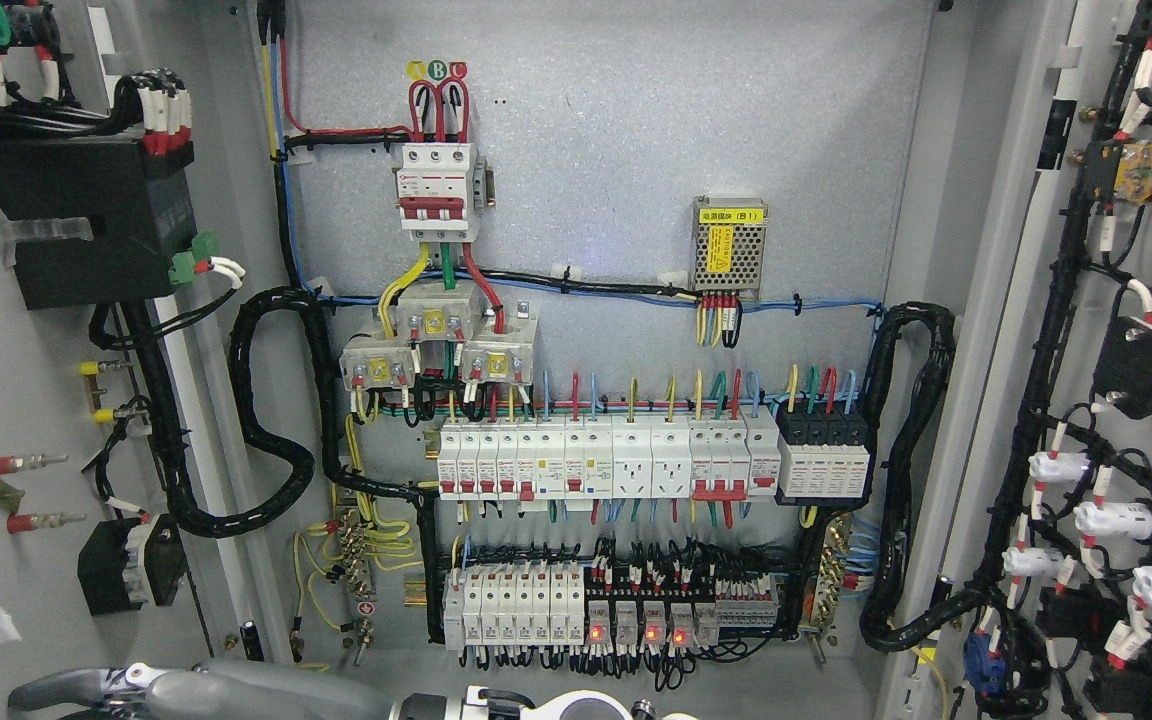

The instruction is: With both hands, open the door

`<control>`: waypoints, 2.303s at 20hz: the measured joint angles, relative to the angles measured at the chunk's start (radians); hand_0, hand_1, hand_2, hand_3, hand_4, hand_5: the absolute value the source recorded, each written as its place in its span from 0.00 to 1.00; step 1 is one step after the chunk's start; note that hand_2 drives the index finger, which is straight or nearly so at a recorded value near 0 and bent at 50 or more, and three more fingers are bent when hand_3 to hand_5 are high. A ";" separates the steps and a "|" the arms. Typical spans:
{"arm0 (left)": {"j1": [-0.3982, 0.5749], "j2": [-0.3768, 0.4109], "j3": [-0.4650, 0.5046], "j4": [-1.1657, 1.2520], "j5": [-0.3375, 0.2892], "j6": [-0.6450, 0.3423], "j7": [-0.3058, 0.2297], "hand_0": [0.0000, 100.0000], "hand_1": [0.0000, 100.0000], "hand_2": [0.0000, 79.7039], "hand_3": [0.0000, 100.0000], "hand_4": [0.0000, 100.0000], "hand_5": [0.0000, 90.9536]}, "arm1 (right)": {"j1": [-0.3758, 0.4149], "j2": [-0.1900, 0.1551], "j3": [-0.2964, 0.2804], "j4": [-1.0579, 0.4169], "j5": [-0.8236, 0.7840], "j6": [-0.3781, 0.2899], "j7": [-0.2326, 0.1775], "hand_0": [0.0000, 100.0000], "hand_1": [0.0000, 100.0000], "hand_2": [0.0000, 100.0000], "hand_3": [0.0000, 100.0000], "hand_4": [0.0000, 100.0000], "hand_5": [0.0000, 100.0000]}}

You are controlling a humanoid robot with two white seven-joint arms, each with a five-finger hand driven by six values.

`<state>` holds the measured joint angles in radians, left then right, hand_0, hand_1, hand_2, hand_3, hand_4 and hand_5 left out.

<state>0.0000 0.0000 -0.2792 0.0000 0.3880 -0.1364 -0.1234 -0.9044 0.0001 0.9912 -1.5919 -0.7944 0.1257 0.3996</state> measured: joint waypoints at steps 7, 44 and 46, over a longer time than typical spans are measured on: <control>0.000 0.000 0.000 0.000 0.000 -0.005 0.000 0.29 0.00 0.03 0.03 0.03 0.00 | -0.012 0.000 0.037 0.006 -0.002 -0.004 -0.027 0.22 0.00 0.00 0.00 0.00 0.00; 0.001 0.000 -0.001 0.000 0.000 -0.004 -0.002 0.29 0.00 0.03 0.03 0.03 0.00 | -0.106 0.000 0.141 0.025 -0.067 -0.058 -0.088 0.22 0.00 0.00 0.00 0.00 0.00; 0.000 0.000 -0.001 0.000 0.000 -0.004 -0.001 0.29 0.00 0.03 0.03 0.03 0.00 | -0.088 0.000 0.127 0.025 -0.038 -0.056 -0.085 0.22 0.00 0.00 0.00 0.00 0.00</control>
<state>0.0005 0.0000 -0.2804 0.0000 0.3881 -0.1402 -0.1243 -0.9927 0.0000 1.1177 -1.5665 -0.8327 0.0694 0.3142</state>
